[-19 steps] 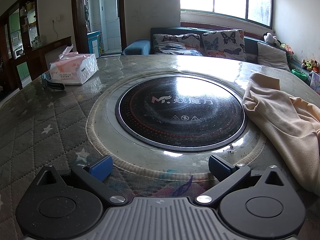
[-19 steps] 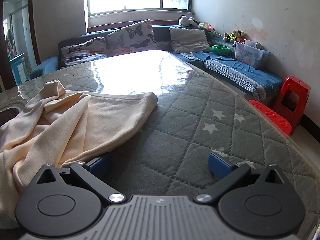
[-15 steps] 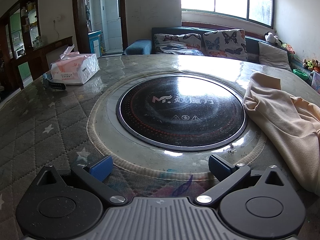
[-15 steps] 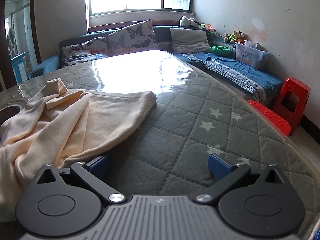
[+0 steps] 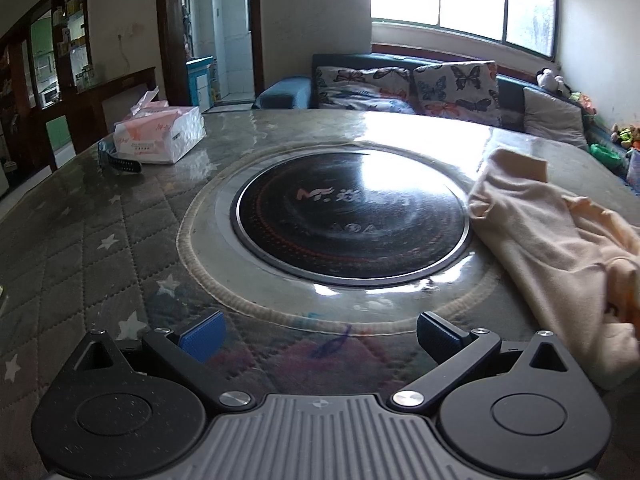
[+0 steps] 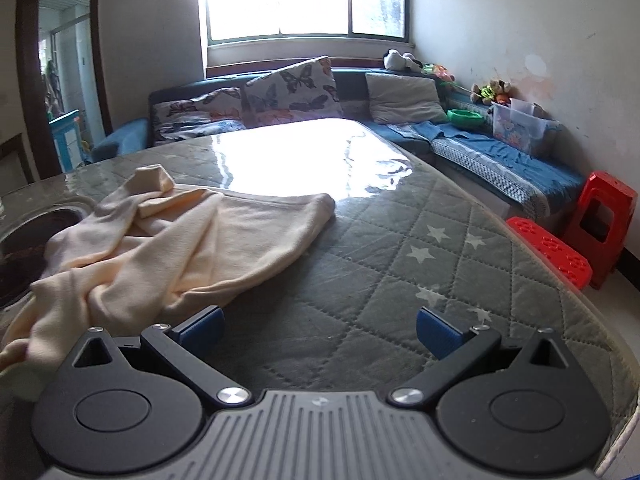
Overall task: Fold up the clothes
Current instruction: 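Move both grippers toward the crumpled cream sweatshirt on the table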
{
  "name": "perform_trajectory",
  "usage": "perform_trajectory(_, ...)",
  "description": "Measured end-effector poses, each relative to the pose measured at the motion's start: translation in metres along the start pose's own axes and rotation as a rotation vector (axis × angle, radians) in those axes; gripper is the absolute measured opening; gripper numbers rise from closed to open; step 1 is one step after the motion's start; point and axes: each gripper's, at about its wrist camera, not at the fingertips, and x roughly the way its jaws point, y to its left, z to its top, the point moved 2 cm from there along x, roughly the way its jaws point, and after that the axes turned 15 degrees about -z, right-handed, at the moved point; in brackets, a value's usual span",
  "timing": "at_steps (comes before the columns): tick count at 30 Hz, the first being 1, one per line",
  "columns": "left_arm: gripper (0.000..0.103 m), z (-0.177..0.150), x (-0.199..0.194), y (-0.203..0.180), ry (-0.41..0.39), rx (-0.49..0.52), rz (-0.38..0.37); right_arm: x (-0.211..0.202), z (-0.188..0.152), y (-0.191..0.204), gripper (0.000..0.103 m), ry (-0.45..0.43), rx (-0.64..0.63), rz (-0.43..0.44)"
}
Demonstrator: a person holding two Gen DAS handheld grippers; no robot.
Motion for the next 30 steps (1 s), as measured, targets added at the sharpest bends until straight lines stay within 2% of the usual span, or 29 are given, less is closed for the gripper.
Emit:
perform_trajectory(13,0.103,-0.012,-0.019,-0.037,0.005,0.045,-0.078,-0.031,-0.011,0.006,0.103,-0.026,-0.033,0.072)
perform_trajectory(30,0.103,-0.022,-0.035,-0.071,0.015,0.083,-0.140,-0.057,-0.026,0.012,0.103,-0.025,-0.082,0.118)
